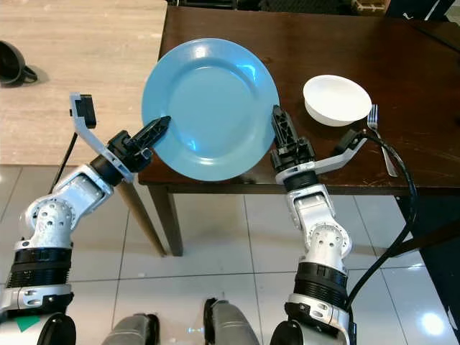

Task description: Setting the table

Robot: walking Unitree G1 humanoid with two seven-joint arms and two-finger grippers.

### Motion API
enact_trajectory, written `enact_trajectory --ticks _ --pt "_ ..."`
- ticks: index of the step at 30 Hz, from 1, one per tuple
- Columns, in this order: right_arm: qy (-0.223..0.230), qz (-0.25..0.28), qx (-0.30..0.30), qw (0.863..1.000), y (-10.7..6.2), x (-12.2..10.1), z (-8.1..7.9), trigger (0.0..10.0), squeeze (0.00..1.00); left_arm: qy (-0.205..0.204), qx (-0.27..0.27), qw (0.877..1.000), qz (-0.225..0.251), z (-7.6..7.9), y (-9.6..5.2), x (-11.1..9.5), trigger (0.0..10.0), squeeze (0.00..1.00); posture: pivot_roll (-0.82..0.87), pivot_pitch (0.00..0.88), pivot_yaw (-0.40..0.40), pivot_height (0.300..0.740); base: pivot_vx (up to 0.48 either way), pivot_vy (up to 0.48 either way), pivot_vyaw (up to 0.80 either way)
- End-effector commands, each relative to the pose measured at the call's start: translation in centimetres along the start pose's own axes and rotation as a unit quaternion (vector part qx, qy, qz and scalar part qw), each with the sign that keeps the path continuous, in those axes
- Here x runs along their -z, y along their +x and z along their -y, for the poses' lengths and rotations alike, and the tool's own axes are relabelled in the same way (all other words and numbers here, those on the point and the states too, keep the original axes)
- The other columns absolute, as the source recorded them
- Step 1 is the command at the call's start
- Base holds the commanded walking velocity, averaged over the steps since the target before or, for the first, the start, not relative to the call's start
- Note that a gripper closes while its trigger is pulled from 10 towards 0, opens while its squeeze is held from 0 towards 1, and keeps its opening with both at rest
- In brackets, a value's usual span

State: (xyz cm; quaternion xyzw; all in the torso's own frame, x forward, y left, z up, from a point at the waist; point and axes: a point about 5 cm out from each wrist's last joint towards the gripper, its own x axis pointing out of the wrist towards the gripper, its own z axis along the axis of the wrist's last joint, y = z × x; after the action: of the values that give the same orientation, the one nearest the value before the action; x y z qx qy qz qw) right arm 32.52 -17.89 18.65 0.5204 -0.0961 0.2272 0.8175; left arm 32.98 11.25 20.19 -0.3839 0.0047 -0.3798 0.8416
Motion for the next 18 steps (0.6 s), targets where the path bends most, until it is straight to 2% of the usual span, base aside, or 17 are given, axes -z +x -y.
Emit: enact_trajectory --ticks 1,2,3,5,6,8,15,16,17,18 --pt "-0.040 -0.038 0.007 0.998 -0.4 0.6 0.4 10.0 1.00 -0.008 0.008 1.000 0.001 0.1 -0.2 0.2 0.0 0.00 0.09 0.107 0.017 0.740 0.000 0.000 0.00" --pt "-0.040 -0.038 0.007 0.998 -0.4 0.6 0.4 10.0 1.00 -0.008 0.008 1.000 0.001 0.1 -0.2 0.2 0.0 0.00 0.09 0.107 0.017 0.740 0.000 0.000 0.00" --pt "-0.068 -0.060 0.003 0.996 -0.4 0.7 0.3 10.0 0.00 -0.012 0.011 1.000 0.000 0.1 -0.2 0.3 0.0 0.00 0.09 0.107 0.017 0.740 0.000 0.000 0.00" --pt "-0.078 -0.068 -0.003 0.995 -0.4 0.8 0.2 10.0 0.00 -0.017 0.015 1.000 0.000 0.2 -0.2 0.3 0.0 0.00 0.09 0.107 0.017 0.740 0.000 0.000 0.00" --pt "-0.106 -0.092 -0.014 0.990 -0.6 1.0 0.2 10.0 0.00 -0.029 0.023 0.999 -0.001 0.3 -0.3 0.3 0.0 0.00 0.08 0.103 0.017 0.740 0.000 0.000 0.00" --pt "-0.123 -0.108 -0.019 0.986 -0.7 1.2 0.3 10.0 0.00 -0.036 0.030 0.999 -0.002 0.4 -0.3 0.3 0.0 0.00 0.08 0.103 0.017 0.740 0.000 0.000 0.00" --pt "-0.128 -0.107 -0.028 0.986 -0.6 0.9 0.1 10.0 0.00 -0.045 0.039 0.998 -0.005 0.5 -0.5 0.2 0.0 0.00 0.08 0.091 0.015 0.740 0.000 0.000 0.00" --pt "-0.125 -0.098 -0.027 0.987 -0.6 0.7 0.1 3.1 0.00 -0.043 0.038 0.998 -0.009 0.4 -0.6 0.3 0.0 0.00 0.08 0.090 0.016 0.740 0.000 0.000 0.00" --pt "-0.118 -0.078 -0.026 0.990 -0.4 0.2 0.0 1.9 0.00 -0.043 0.037 0.998 -0.013 0.3 -0.7 0.4 0.0 0.00 0.08 0.090 0.016 0.740 0.000 0.000 0.00" --pt "-0.118 -0.078 -0.026 0.990 -0.4 0.2 0.0 1.9 0.00 -0.043 0.037 0.998 -0.013 0.3 -0.7 0.4 0.0 0.00 0.08 0.090 0.016 0.740 0.000 0.000 0.00"
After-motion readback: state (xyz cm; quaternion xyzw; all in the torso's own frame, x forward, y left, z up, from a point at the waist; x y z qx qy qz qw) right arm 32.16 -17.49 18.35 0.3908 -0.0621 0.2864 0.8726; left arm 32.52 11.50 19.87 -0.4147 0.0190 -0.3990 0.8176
